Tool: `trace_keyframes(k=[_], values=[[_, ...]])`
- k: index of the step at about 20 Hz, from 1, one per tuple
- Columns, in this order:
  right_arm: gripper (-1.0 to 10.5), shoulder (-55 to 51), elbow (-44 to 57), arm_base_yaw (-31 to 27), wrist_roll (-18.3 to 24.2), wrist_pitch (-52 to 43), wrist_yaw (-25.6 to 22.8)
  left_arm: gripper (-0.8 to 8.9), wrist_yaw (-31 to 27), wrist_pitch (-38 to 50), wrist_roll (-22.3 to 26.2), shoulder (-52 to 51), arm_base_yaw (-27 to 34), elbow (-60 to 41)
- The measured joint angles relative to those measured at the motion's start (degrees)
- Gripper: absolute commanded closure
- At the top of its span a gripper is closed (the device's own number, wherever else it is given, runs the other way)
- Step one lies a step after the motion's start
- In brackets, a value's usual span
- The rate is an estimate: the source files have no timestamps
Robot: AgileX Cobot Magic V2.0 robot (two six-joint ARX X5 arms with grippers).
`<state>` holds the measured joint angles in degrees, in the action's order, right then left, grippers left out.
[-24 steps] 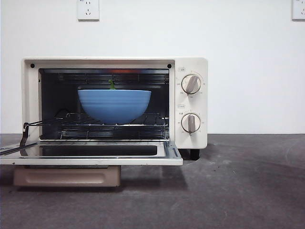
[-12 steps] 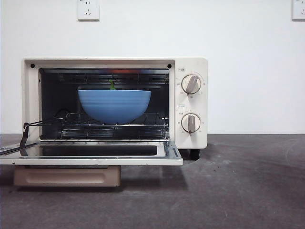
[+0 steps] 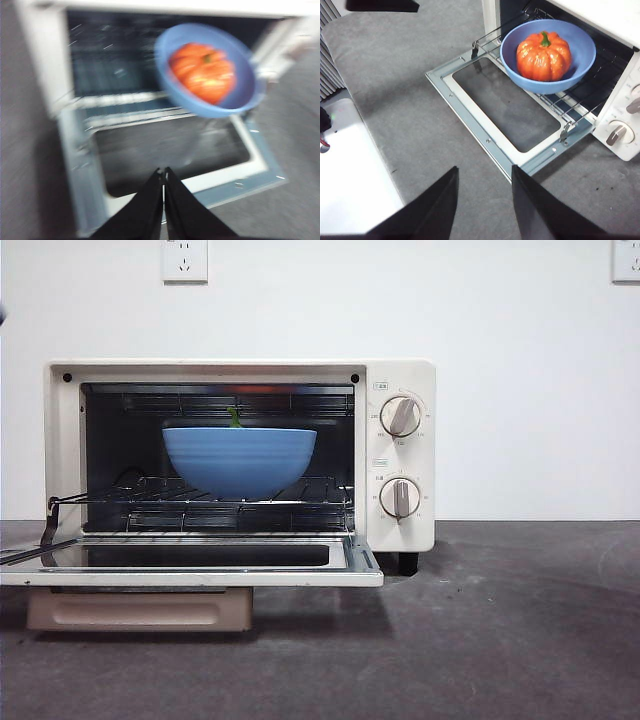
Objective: Place pumpkin in the steamer
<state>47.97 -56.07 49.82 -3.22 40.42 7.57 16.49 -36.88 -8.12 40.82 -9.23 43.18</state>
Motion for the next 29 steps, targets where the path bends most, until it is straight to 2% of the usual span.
trace_keyframes(k=[6,11,14,19,24,27,29], values=[[7.8,0.0,0.0,0.0,0.04,0.5,0.0,8.08,5.4,6.16,-0.07,4.44,11.21,-5.46],[7.8,0.0,0.0,0.0,0.46,0.55,0.0,8.08,5.99,11.93,1.03,14.38,18.58,-6.47],[7.8,0.0,0.0,0.0,0.48,0.55,0.0,8.08,9.03,13.44,2.27,21.42,19.61,-6.47],[7.8,0.0,0.0,0.0,1.11,0.55,0.0,8.08,10.43,17.46,2.86,31.89,19.58,-6.47],[7.8,0.0,0.0,0.0,1.31,0.55,0.0,8.08,13.68,22.29,2.89,38.18,19.58,-6.47],[7.8,0.0,0.0,0.0,1.27,0.55,0.0,8.08,14.16,22.99,2.91,41.86,19.58,-6.47],[7.8,0.0,0.0,0.0,1.25,0.55,0.0,8.08,16.46,23.47,2.93,42.97,19.56,-6.47]])
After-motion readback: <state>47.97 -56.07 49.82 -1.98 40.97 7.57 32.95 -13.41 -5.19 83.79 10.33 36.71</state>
